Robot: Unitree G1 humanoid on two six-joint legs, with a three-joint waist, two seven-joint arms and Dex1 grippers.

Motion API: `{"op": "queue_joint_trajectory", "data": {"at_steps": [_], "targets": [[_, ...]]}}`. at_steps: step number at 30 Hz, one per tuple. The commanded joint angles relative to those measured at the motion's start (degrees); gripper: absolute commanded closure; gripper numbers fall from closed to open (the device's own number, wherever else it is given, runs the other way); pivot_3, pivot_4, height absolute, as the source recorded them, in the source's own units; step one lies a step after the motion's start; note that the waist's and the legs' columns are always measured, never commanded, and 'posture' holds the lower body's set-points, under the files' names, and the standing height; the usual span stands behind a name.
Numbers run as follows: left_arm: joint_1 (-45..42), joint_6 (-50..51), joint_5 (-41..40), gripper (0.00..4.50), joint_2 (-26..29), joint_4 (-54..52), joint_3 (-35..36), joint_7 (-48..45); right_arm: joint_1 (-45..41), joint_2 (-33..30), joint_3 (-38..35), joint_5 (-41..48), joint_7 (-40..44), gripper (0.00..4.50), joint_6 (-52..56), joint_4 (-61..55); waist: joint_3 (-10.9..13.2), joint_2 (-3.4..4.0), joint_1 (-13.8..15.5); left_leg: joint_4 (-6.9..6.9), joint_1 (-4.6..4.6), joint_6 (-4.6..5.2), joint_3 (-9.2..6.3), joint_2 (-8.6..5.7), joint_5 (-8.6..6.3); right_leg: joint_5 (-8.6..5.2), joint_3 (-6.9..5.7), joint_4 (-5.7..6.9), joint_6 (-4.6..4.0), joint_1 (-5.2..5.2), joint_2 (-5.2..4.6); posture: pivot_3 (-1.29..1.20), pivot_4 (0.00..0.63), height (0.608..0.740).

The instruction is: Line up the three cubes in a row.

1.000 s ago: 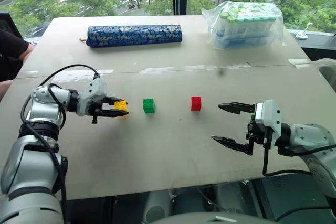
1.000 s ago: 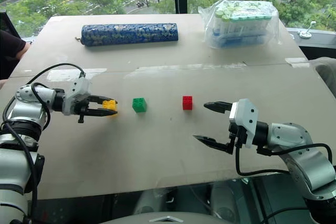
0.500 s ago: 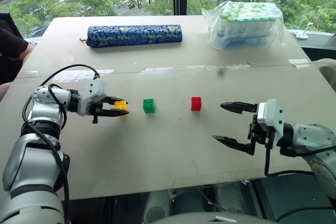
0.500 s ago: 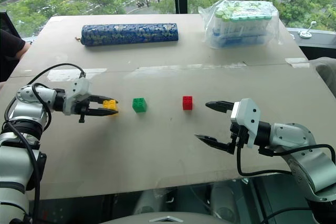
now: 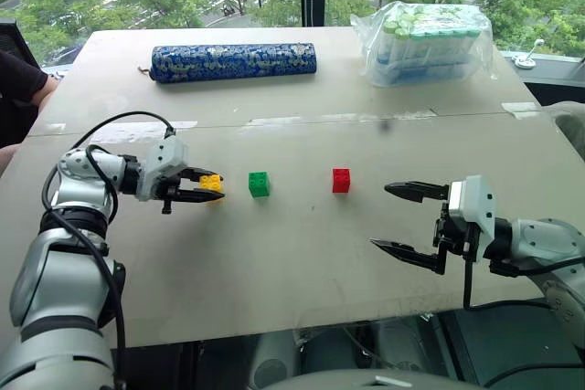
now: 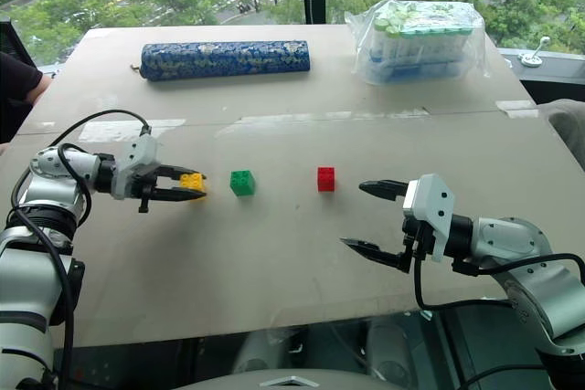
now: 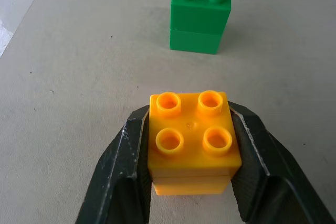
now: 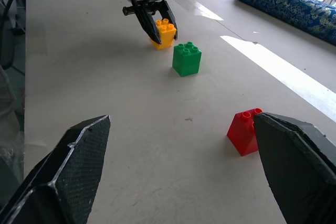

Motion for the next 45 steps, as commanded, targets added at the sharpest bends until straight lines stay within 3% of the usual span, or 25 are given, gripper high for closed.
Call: {"op": "queue_joint_trajectory", "data": {"at_steps": [1,3,7,12,18,23,29,45], "targets": [[-1.1,-1.5,1.2,0.88,0.8,0.9,2.5,-0.2,0.2,-0.6,-2.2,1.1,-0.3,0.0,-0.2,-2.7,0.0,0.0,0.0,0.0,-0.01,0.0,0.0,0.0,0.0,0.0,0.0,0.0,0.0,-0.01,0.0,0.0,0.15,0.74],[-1.2,-1.6,1.6,0.07,1.0,1.3,4.1,-0.2,0.3,-0.7,-2.3,1.2,-0.3,0.0,-0.2,-2.8,0.0,0.0,0.0,0.0,-0.01,0.0,0.0,0.0,0.0,0.0,0.0,0.0,0.0,0.0,0.01,0.0,0.15,0.74],[0.1,-0.9,1.3,0.07,2.6,0.6,8.4,-0.1,0.4,-0.9,-2.4,1.4,-0.1,0.0,-0.3,-2.5,0.0,-0.01,0.0,0.01,-0.01,0.0,-0.01,0.0,0.0,0.0,0.0,0.0,0.0,0.0,0.0,0.0,0.15,0.74],[9.0,2.1,-3.5,0.07,5.2,-8.3,15.6,0.2,0.5,-0.8,-2.2,1.0,0.9,0.0,-1.3,-0.9,0.0,-0.01,-0.3,-0.02,0.03,0.0,0.03,0.04,0.0,0.01,0.06,0.01,-0.01,-0.01,0.01,0.0,0.15,0.74],[18.1,1.2,-3.0,0.07,3.7,-18.1,20.7,9.3,-2.6,0.3,0.1,0.8,2.4,0.0,-1.5,1.5,0.0,-0.03,0.2,0.01,0.05,-0.01,-0.07,0.05,0.0,0.01,-0.05,0.0,-0.02,-0.01,-0.08,0.0,0.15,0.74],[23.2,3.7,-3.3,0.07,2.6,-24.1,22.7,13.8,-4.5,0.1,0.5,0.6,3.8,0.0,-1.6,3.1,0.0,-0.03,0.0,0.01,0.06,-0.02,-0.06,0.01,-0.01,0.04,-0.06,0.0,-0.07,0.0,-0.42,0.0,0.15,0.74],[26.9,8.1,-4.9,0.07,1.3,-29.1,24.2,15.0,-4.7,0.2,0.6,0.0,4.5,0.0,-2.0,3.7,0.0,-0.02,-0.1,-0.06,0.02,-0.02,-0.02,-0.01,-0.01,0.12,-0.06,0.0,-0.22,-0.01,-0.13,0.0,0.15,0.74],[25.8,7.6,-1.6,0.07,0.1,-28.5,23.7,20.6,-4.1,0.8,0.7,-0.8,3.7,0.0,-2.3,3.0,0.0,-0.02,0.0,-0.03,0.05,-0.02,0.01,-0.01,-0.01,0.12,-0.03,-0.01,-0.2,0.01,-0.13,0.0,0.15,0.74]]}}
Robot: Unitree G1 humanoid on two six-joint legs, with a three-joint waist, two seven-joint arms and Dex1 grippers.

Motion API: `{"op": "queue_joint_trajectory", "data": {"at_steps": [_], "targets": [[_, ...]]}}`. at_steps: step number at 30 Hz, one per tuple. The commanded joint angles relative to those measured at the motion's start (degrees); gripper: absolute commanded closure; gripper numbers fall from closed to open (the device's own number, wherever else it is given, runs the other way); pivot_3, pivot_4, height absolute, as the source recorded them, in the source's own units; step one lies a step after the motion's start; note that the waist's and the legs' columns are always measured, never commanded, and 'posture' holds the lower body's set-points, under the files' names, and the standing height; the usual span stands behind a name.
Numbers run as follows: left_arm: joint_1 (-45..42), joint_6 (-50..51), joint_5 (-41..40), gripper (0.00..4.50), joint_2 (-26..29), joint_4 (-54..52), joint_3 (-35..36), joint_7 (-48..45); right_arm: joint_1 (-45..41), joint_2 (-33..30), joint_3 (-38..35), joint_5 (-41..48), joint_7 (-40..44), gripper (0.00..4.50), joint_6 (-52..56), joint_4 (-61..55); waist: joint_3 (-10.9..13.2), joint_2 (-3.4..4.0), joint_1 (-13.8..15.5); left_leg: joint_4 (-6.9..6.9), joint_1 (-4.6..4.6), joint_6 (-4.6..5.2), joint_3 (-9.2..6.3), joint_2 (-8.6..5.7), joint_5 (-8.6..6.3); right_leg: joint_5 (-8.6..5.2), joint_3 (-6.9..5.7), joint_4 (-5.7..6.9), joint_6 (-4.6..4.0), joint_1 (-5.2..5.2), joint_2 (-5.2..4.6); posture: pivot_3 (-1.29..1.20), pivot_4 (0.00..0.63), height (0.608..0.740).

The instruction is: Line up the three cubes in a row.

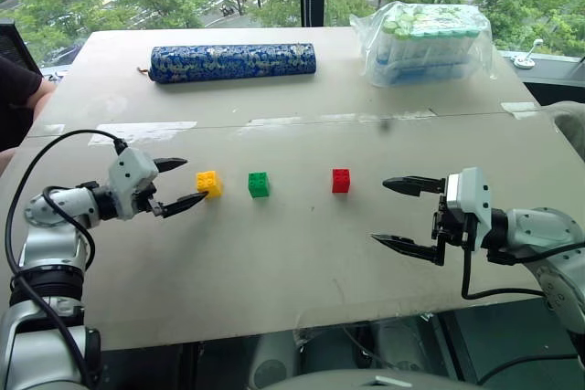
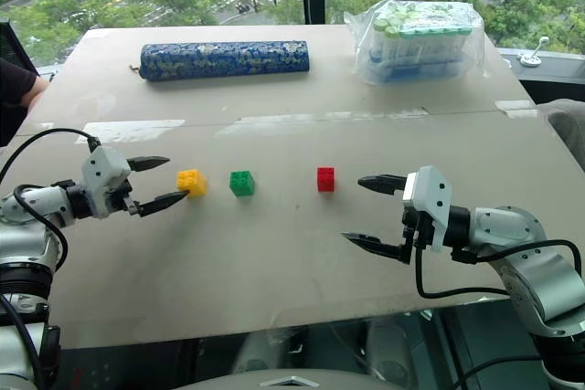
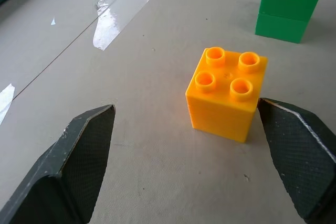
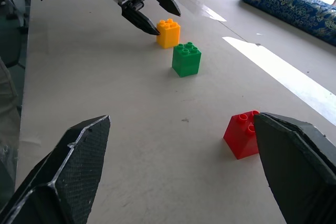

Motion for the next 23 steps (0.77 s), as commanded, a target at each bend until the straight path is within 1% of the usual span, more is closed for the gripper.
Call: {"op": "queue_joint_trajectory", "data": {"at_steps": [1,3,5,7,11,13,14,16,18,21,22,23], "targets": [[1.0,0.5,-1.4,0.07,0.6,-1.9,1.7,-1.4,-0.1,0.1,-0.7,0.4,-0.2,0.0,-0.9,-1.9,0.0,0.0,0.0,0.0,0.0,0.0,0.0,0.0,0.0,0.0,0.0,0.0,0.01,0.0,0.01,0.0,0.15,0.74],[2.6,3.0,-3.7,0.07,1.1,-4.3,3.0,-3.1,0.2,0.0,-0.9,0.4,-0.1,0.0,-0.9,-2.0,0.0,0.0,0.0,0.0,0.02,0.0,-0.01,0.01,0.0,-0.05,0.0,0.0,0.08,-0.01,0.01,0.0,0.15,0.74],[5.5,8.2,-7.8,0.07,1.8,-8.9,5.0,-5.3,0.8,-0.4,-1.3,0.2,0.0,0.0,-1.1,-2.1,0.0,0.0,-0.1,0.0,0.0,-0.01,-0.01,0.03,0.0,-0.05,0.01,0.0,0.07,-0.03,-0.01,0.0,0.15,0.74],[9.8,15.3,-11.1,0.07,2.6,-15.1,7.5,-4.6,1.6,-0.8,-2.1,0.2,-0.1,0.0,-0.9,-2.1,0.0,0.01,-0.1,-0.01,0.01,-0.01,-0.02,0.03,-0.01,-0.05,0.02,-0.01,0.05,-0.04,-0.05,0.0,0.15,0.74],[22.3,29.3,-17.0,0.07,2.4,-31.8,14.5,2.2,4.9,-2.3,-5.4,0.3,0.4,0.0,-1.4,-2.1,0.0,0.05,-0.2,-0.05,0.02,-0.03,-0.01,0.02,-0.02,-0.06,0.08,-0.03,0.07,-0.09,-0.34,0.0,0.15,0.74],[26.7,34.2,-19.1,0.07,1.6,-37.9,17.8,5.9,6.8,-2.9,-7.1,0.5,0.5,0.0,-1.5,-2.0,0.0,0.06,0.0,-0.06,0.03,-0.2,-0.06,0.03,-0.11,-0.11,0.07,-0.04,0.16,-0.05,-0.4,0.0,0.15,0.74],[30.7,36.5,-20.4,0.07,1.0,-41.9,20.1,6.9,8.7,-3.4,-8.7,0.4,0.7,0.0,-1.6,-1.8,0.0,0.06,0.1,-0.07,0.02,-0.25,-0.08,0.02,-0.15,-0.13,0.07,-0.05,0.18,-0.05,-0.44,0.0,0.15,0.74],[37.4,39.3,-21.8,0.07,-0.7,-48.1,24.2,8.9,12.6,-4.4,-11.8,-0.3,1.2,0.0,-2.4,-1.1,0.0,0.07,0.0,-0.08,0.02,-0.29,-0.12,0.02,-0.17,-0.14,0.08,-0.1,0.2,-0.02,-0.54,0.0,0.15,0.74],[43.6,39.9,-21.2,0.07,-2.5,-52.5,27.2,10.0,16.6,-5.0,-15.0,-0.8,1.4,0.0,-2.9,-0.4,0.0,0.07,0.0,-0.11,0.05,-0.3,-0.09,-0.01,-0.17,-0.14,0.11,-0.11,0.2,0.0,-0.58,0.0,0.15,0.74],[49.4,39.1,-20.1,0.07,-5.1,-55.9,29.4,11.1,20.9,-5.3,-18.7,-1.6,2.0,0.0,-3.7,1.1,0.0,0.12,0.1,-0.14,0.09,-0.3,-0.09,0.0,-0.17,-0.15,0.09,-0.11,0.21,0.0,-0.56,0.0,0.15,0.74],[50.3,39.4,-21.2,0.07,-6.0,-56.5,30.0,10.9,21.6,-5.4,-19.4,-2.0,2.3,0.0,-4.2,1.7,0.0,0.13,0.1,-0.13,0.08,-0.3,-0.11,0.01,-0.17,-0.15,0.03,-0.11,0.21,-0.01,-0.56,0.0,0.15,0.74],[51.3,39.0,-20.7,0.07,-6.6,-56.8,30.2,11.2,22.1,-5.5,-20.0,-2.0,2.7,0.0,-4.4,2.4,0.0,0.13,0.1,-0.13,0.09,-0.31,-0.11,0.02,-0.18,-0.15,0.0,-0.11,0.21,0.0,-0.57,0.0,0.15,0.74]]}}
